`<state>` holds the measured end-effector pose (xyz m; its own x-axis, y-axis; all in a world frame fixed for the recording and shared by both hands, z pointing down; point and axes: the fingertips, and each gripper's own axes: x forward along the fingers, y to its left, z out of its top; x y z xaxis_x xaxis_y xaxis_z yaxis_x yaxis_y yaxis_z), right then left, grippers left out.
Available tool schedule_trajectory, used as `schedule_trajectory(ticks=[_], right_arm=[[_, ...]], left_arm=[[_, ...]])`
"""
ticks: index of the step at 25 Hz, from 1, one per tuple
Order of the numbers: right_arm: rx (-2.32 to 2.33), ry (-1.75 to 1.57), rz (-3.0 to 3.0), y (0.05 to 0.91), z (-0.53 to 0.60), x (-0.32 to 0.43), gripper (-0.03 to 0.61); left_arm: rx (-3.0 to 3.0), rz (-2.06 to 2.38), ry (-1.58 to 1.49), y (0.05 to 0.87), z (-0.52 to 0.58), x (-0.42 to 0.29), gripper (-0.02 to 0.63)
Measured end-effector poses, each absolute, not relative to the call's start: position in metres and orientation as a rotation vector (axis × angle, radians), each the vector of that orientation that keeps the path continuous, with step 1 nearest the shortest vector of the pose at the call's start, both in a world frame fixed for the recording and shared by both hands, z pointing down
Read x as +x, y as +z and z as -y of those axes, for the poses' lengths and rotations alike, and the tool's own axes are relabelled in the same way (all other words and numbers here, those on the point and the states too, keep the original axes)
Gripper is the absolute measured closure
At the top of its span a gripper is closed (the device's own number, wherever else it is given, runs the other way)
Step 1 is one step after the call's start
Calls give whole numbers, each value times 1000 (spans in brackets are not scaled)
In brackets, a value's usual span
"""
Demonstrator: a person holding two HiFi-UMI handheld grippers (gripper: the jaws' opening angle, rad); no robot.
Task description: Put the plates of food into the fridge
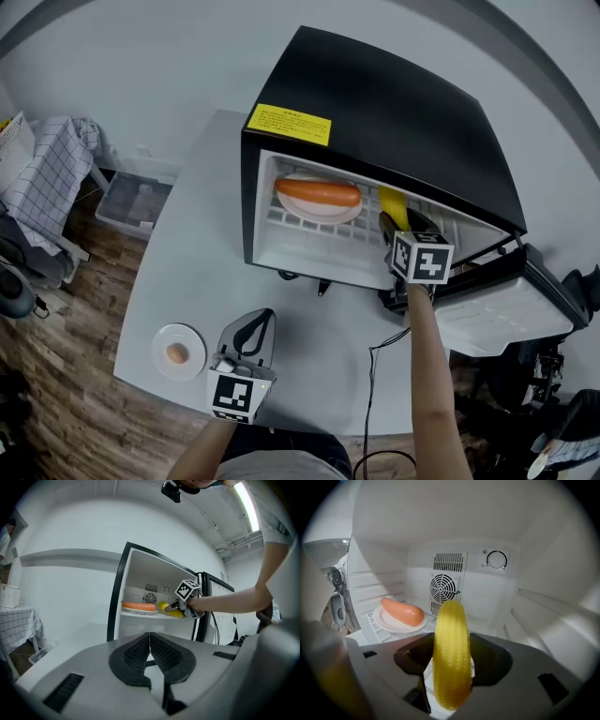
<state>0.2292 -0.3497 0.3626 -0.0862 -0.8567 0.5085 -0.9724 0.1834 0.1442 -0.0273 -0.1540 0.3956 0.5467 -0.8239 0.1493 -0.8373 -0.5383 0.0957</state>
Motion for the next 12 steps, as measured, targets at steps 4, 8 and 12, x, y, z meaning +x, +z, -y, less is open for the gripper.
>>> schedule_trajectory(ticks=[4, 8, 12], right_arm=[[1700, 337, 1976, 368, 357, 231, 344], [1710, 363, 1985, 370, 361, 235, 344], [1715, 375, 2004, 370, 363, 235, 344]], left_arm=[[2618, 1416, 139, 399, 157, -27, 604], [2615, 1426, 144, 401, 161, -28, 604], [2582, 1439, 149, 402, 163, -31, 604]])
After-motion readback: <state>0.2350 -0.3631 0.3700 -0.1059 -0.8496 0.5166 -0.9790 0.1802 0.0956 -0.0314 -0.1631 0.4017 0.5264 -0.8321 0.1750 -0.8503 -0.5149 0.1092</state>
